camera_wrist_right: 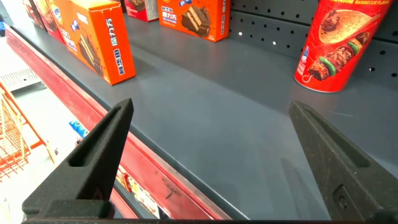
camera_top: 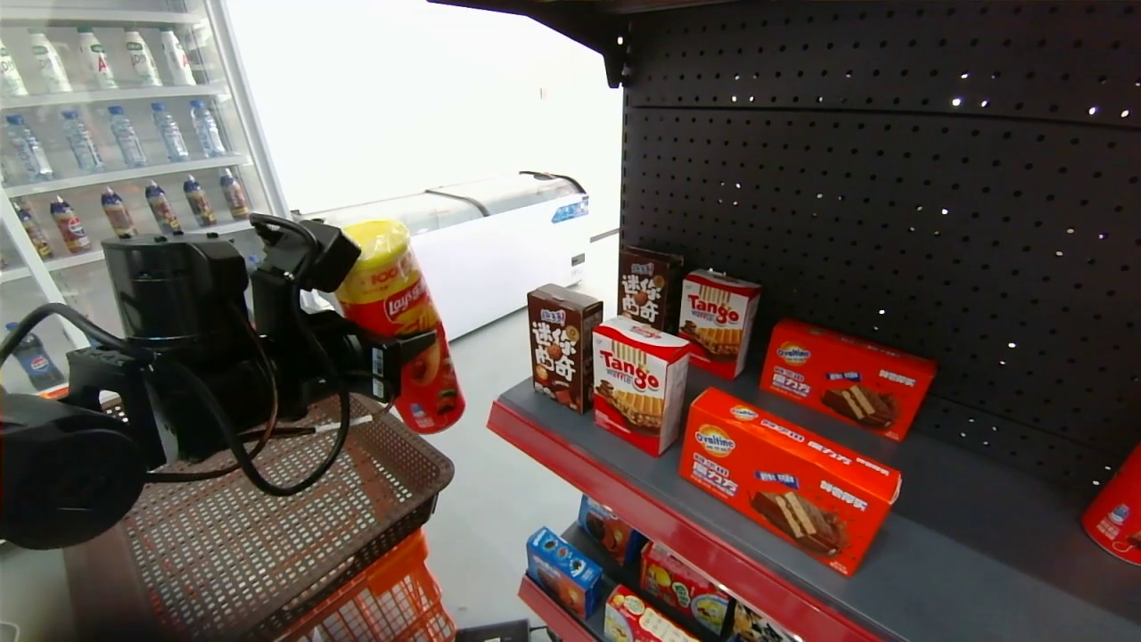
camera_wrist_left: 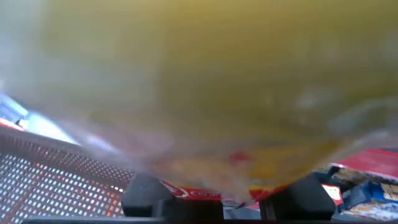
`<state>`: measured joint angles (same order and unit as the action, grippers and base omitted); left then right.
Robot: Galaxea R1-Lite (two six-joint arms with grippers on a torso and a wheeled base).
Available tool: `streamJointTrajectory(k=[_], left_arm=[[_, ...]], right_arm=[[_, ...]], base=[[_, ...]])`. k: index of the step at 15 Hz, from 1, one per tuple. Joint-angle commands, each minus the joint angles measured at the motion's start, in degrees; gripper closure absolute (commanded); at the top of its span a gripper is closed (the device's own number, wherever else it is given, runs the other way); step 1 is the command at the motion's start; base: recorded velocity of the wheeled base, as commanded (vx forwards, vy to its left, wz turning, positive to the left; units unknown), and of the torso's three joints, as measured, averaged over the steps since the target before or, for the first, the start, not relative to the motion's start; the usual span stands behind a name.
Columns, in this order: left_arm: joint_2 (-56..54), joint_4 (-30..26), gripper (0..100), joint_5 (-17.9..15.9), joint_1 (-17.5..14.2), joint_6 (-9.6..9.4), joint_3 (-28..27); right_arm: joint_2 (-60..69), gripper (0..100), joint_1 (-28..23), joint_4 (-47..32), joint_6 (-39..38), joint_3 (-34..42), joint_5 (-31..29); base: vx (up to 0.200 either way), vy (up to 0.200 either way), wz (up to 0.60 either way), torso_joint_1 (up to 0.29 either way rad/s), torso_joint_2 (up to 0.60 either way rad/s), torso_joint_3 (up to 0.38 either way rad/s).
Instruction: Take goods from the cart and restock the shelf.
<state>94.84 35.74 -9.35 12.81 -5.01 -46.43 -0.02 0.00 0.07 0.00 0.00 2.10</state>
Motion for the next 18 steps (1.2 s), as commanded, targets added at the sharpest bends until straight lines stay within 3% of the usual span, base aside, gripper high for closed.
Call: streamJointTrajectory(k=[1, 4, 5, 6, 7, 10, 15, 18], left_arm=[[-1.85, -0.32, 100, -0.05, 1.69, -0.18, -0.41], [-7.30, -6.65, 100, -0.58, 2.13, 2.11, 0.38], [-10.38, -10.61, 100, -3.48, 1.60, 2.29, 0.99], [-14.95, -15.88, 100, -8.84, 1.25, 2.20, 2.14], [-17.15, -17.64, 100, -10.07, 1.34, 1.93, 3.19], [-19.70, -18.25, 100, -10.16, 1.87, 1.93, 3.98], [-21.19, -18.69, 100, -10.16, 8.63, 1.93, 4.42], [-23.30, -24.58, 100, -11.74, 8.98, 1.85, 5.21]], right_arm=[[0.02, 0, 0.00, 0.01, 0.00, 0.00, 0.01], [0.02, 0, 0.00, 0.01, 0.00, 0.00, 0.01], [0.02, 0, 0.00, 0.01, 0.00, 0.00, 0.01], [0.02, 0, 0.00, 0.01, 0.00, 0.00, 0.01], [0.02, 0, 0.00, 0.01, 0.00, 0.00, 0.01], [0.02, 0, 0.00, 0.01, 0.00, 0.00, 0.01], [0.02, 0, 0.00, 0.01, 0.00, 0.00, 0.01], [0.02, 0, 0.00, 0.01, 0.00, 0.00, 0.01]], base=[[0.000, 0.000, 0.00, 0.000, 0.00, 0.000], [0.000, 0.000, 0.00, 0.000, 0.00, 0.000], [0.000, 0.000, 0.00, 0.000, 0.00, 0.000], [0.000, 0.000, 0.00, 0.000, 0.00, 0.000], [0.000, 0.000, 0.00, 0.000, 0.00, 0.000], [0.000, 0.000, 0.00, 0.000, 0.00, 0.000], [0.000, 0.000, 0.00, 0.000, 0.00, 0.000], [0.000, 0.000, 0.00, 0.000, 0.00, 0.000]])
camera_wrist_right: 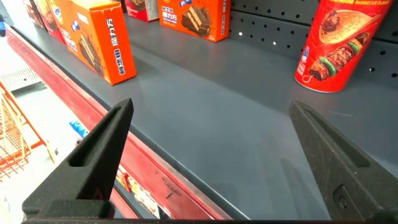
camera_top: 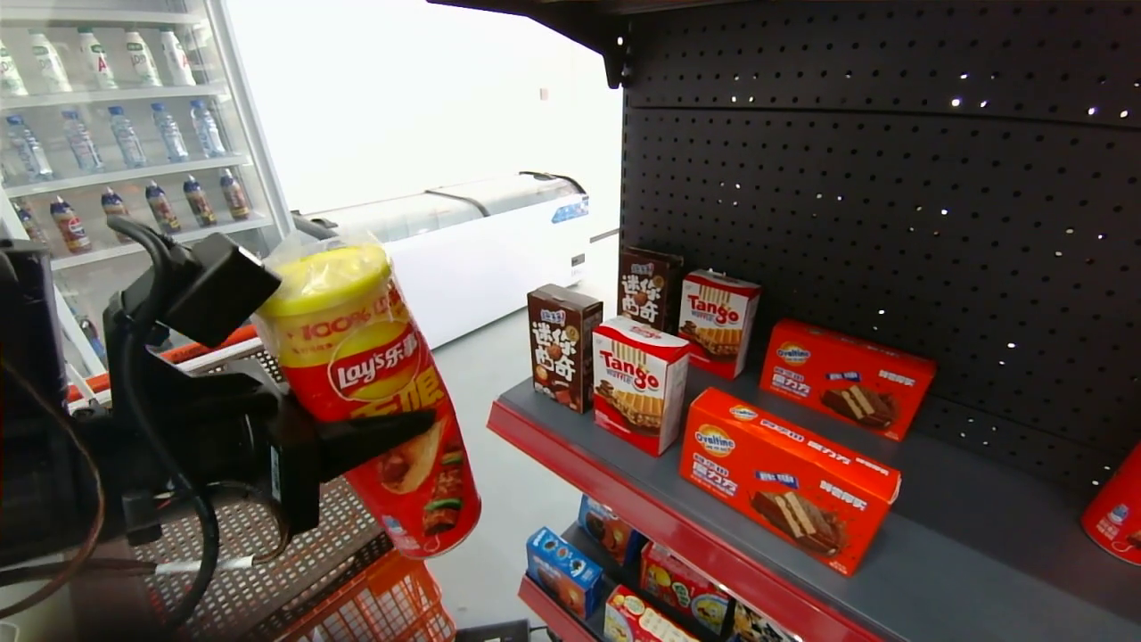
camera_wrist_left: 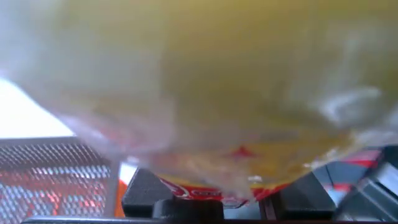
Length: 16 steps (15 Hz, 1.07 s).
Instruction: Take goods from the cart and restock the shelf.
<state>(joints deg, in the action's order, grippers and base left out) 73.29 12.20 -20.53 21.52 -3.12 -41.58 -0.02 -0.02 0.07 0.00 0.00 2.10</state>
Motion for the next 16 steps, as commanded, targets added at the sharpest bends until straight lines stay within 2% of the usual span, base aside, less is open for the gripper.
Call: streamJointTrajectory(k=[1, 2, 5, 7, 8, 10, 13, 16], left_arm=[[-2.01, -1.57, 100, -0.92, 0.28, -0.04, 0.45], [-3.94, -3.41, 100, -4.87, 0.28, -0.04, 1.59], [-4.74, -3.59, 100, -6.98, 0.46, -0.04, 2.12], [-5.44, -3.59, 100, -9.53, 0.98, -0.04, 2.29], [-5.44, -3.50, 100, -9.79, 1.25, -0.04, 2.21], [-5.44, -3.59, 100, -10.14, 4.50, -0.57, 2.73], [-5.44, -3.77, 100, -10.23, 4.68, -3.12, 4.32], [-5.00, -5.00, 100, -10.14, 4.76, -3.47, 3.96]], right_arm=[[0.02, 0, 0.02, 0.01, 0.00, 0.00, 0.01], [0.02, 0, 0.02, 0.01, 0.09, 0.00, 0.19], [0.02, 0, 0.02, 0.01, 0.09, 0.00, 0.19], [0.02, 0, 0.02, 0.01, 0.09, 0.00, 0.19], [0.02, 0, 0.02, 0.01, 0.09, 0.00, 0.28], [0.02, 0, 0.02, 0.01, 0.09, 0.00, 0.28], [0.02, 0, 0.02, 0.01, 0.09, 0.00, 0.28], [0.02, 0, 0.02, 0.01, 0.09, 0.00, 0.28]], base=[[0.000, 0.000, 0.00, 0.000, 0.00, 0.000], [0.000, 0.000, 0.00, 0.000, 0.00, 0.000], [0.000, 0.000, 0.00, 0.000, 0.00, 0.000], [0.000, 0.000, 0.00, 0.000, 0.00, 0.000], [0.000, 0.000, 0.00, 0.000, 0.00, 0.000], [0.000, 0.000, 0.00, 0.000, 0.00, 0.000], [0.000, 0.000, 0.00, 0.000, 0.00, 0.000], [0.000, 0.000, 0.00, 0.000, 0.00, 0.000]])
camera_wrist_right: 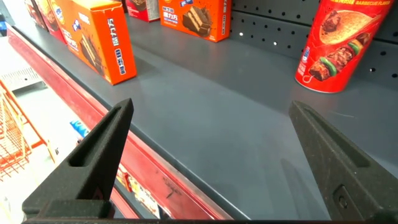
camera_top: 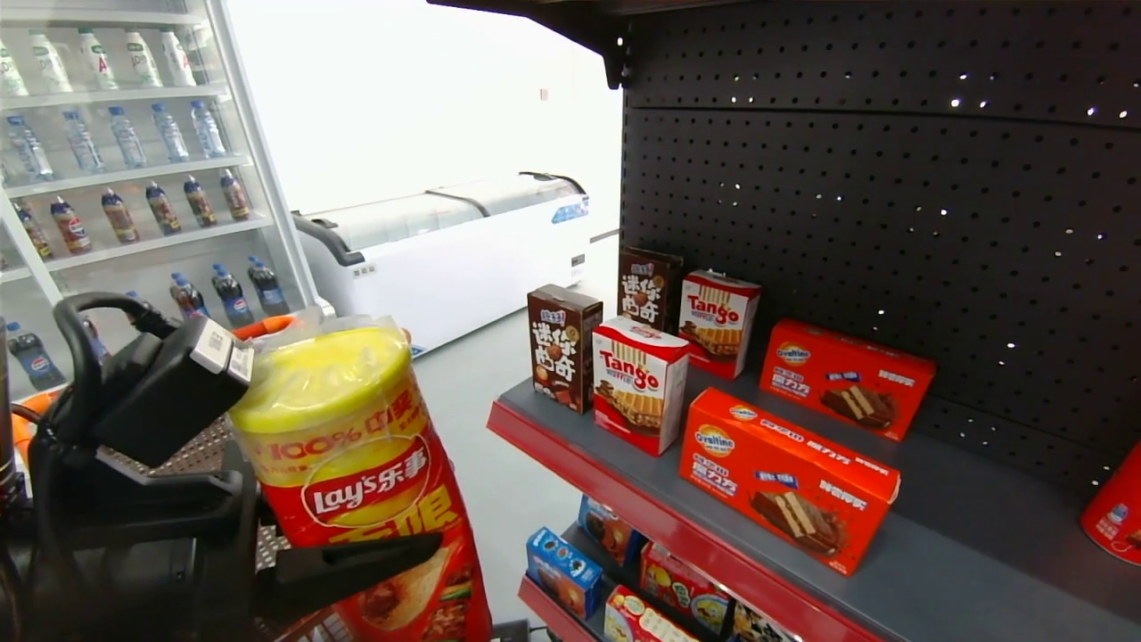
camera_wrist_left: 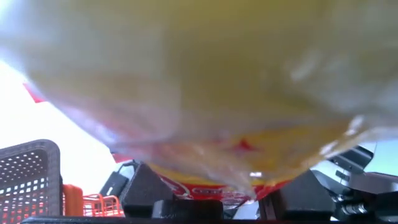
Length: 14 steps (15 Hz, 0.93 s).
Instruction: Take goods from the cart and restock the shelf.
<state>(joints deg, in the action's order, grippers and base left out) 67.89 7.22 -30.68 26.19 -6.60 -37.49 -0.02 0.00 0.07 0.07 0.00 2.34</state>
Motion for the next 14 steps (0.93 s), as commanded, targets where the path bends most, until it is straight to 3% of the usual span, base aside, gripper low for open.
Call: streamJointTrajectory(k=[1, 14], left_arm=[[0.40, -0.01, 100, -0.08, 0.18, 0.00, -0.13], [1.72, 0.17, 100, -0.08, 0.36, 0.09, -3.30]], right_arm=[[0.02, 0, 0.00, 0.01, 0.01, 0.00, 0.03], [0.02, 0, 0.00, 0.01, 0.01, 0.00, 0.03]], base=[[0.000, 0.000, 0.00, 0.000, 0.00, 0.000], [0.000, 0.000, -0.60, 0.004, 0.00, 0.003]])
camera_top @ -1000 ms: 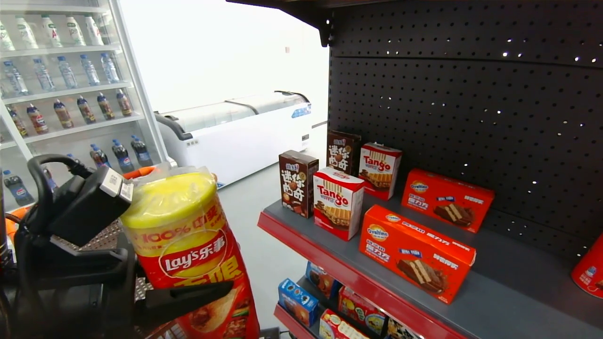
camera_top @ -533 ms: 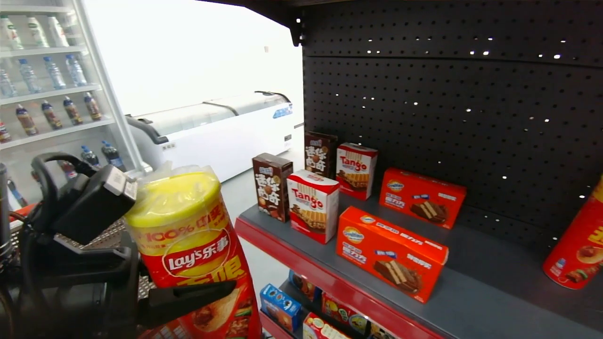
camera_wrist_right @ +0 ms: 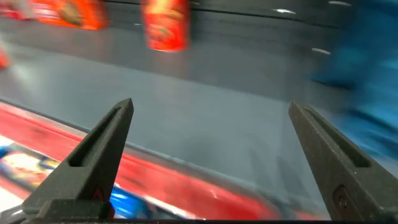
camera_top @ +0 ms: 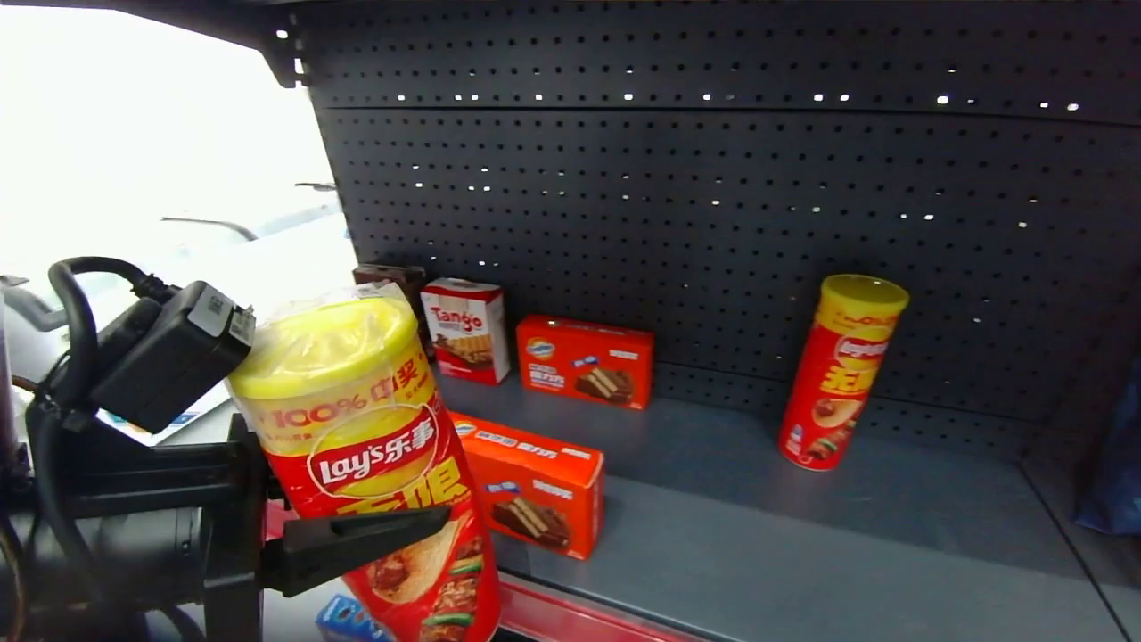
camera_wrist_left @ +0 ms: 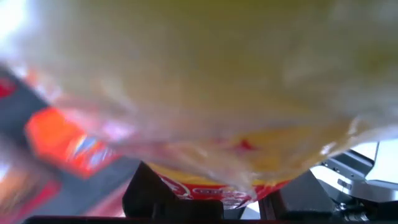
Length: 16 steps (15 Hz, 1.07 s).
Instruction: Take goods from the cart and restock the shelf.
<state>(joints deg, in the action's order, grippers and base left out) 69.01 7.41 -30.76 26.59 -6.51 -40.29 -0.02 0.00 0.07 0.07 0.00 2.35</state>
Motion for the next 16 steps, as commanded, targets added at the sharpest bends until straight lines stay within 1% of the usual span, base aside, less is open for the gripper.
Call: streamJointTrajectory(k=[1, 5, 14, 16], left_arm=[[0.86, 0.06, 100, 0.00, -0.04, 0.01, -0.58], [0.95, 0.15, 100, 0.00, -0.04, 0.01, -0.58], [0.77, 0.15, 100, 0.00, -0.13, 0.09, -0.14], [0.69, 0.15, 100, 0.00, -0.22, 0.18, 0.12]], right_arm=[[0.02, 0, 0.09, 0.01, 0.01, 0.00, 0.02], [0.02, 0, 0.00, 0.01, 0.01, 0.00, 0.02], [0.02, 0, 0.00, 0.01, 0.01, 0.00, 0.11], [-0.77, 0, 0.79, -0.25, 1.51, -0.18, 1.34]], base=[[0.000, 0.000, -0.60, 0.002, 0.01, 0.002], [0.000, 0.000, -0.60, 0.004, 0.01, 0.005], [0.000, 0.000, 0.00, 0.000, 0.00, 0.000], [0.000, 0.000, 0.00, 0.000, 0.00, 0.000]])
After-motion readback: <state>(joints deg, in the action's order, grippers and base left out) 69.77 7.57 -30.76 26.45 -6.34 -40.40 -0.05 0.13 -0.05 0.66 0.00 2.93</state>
